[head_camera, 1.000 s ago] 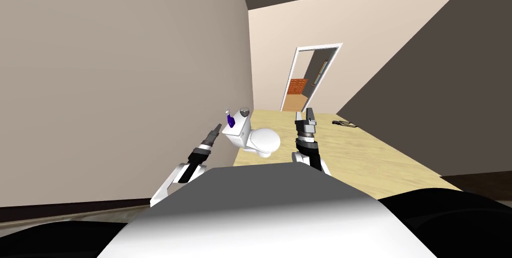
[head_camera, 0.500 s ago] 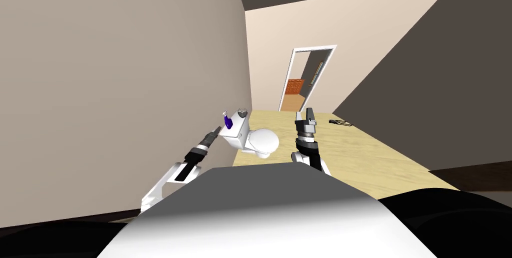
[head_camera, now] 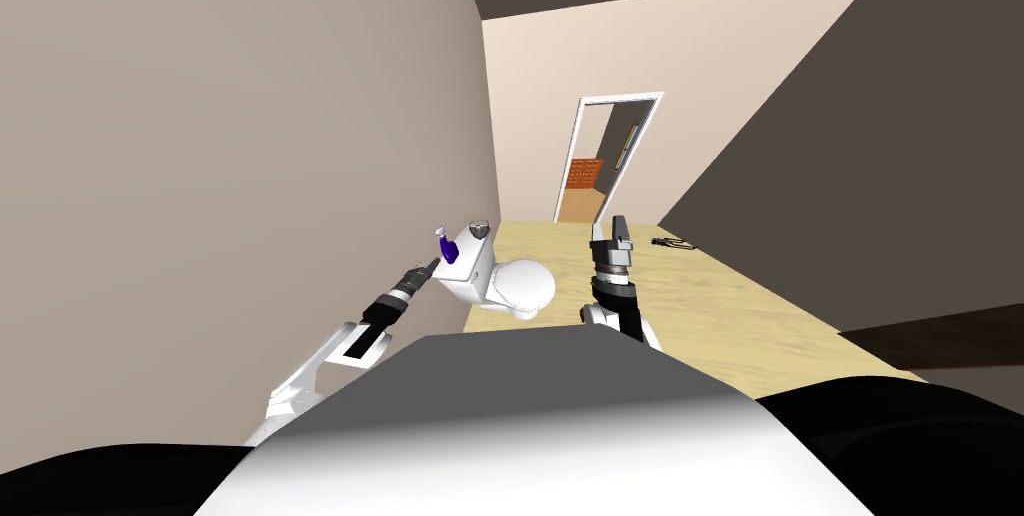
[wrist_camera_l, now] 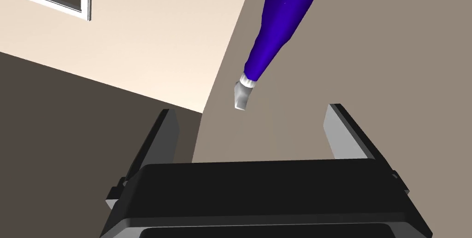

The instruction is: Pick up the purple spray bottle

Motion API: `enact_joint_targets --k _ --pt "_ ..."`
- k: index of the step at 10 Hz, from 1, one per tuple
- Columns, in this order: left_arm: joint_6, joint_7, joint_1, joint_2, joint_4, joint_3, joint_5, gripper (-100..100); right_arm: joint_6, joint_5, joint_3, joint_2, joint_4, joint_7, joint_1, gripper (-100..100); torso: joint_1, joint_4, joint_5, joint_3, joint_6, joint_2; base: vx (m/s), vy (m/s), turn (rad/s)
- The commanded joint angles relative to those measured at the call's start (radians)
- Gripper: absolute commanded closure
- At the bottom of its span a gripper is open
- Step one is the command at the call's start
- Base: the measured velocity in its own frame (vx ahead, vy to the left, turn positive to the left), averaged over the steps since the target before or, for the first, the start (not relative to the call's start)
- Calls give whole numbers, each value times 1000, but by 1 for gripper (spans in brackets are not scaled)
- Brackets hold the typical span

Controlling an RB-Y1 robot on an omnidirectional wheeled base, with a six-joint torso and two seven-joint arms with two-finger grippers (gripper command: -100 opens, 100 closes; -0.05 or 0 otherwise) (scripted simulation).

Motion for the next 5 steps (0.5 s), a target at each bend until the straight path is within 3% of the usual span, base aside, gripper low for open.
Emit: enact_joint_targets --k 1,5 --pt "7 -24 -1 36 22 5 -10 -100 0 0 0 0 0 0 0 0 0 0 0 0 0 0 62 -29 -69" --pt "22 -90 -17 104 81 9 -31 -100 0 0 0 0 0 0 0 0 -1 0 0 -1 0 -2 81 -38 -62"
